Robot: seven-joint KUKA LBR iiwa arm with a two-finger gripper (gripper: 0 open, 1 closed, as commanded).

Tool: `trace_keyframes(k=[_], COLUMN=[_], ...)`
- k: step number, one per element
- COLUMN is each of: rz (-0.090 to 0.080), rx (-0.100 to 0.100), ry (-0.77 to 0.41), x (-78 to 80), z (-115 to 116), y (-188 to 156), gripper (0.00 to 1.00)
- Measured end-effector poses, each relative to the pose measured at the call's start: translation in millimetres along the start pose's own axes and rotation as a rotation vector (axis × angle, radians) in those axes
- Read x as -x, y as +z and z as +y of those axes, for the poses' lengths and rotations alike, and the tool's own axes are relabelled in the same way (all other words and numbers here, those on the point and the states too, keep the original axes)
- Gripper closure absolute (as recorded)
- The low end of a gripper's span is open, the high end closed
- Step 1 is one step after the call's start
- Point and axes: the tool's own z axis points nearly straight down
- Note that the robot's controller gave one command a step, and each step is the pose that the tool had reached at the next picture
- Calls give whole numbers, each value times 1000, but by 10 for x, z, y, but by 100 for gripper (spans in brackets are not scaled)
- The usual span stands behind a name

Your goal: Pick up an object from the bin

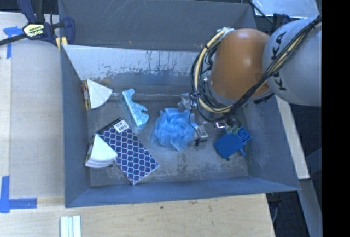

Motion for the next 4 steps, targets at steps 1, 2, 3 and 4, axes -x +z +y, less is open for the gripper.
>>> trace_keyframes(k=[1, 2, 3, 4], rz=[-4, -4, 0, -12], rx=[-1, -1, 0, -1], ry=[181, 181, 197, 220], x=[253, 254, 347, 404], z=[-241, -241, -242, -397], y=[377, 377, -379, 21], gripper=[100, 100, 100, 100])
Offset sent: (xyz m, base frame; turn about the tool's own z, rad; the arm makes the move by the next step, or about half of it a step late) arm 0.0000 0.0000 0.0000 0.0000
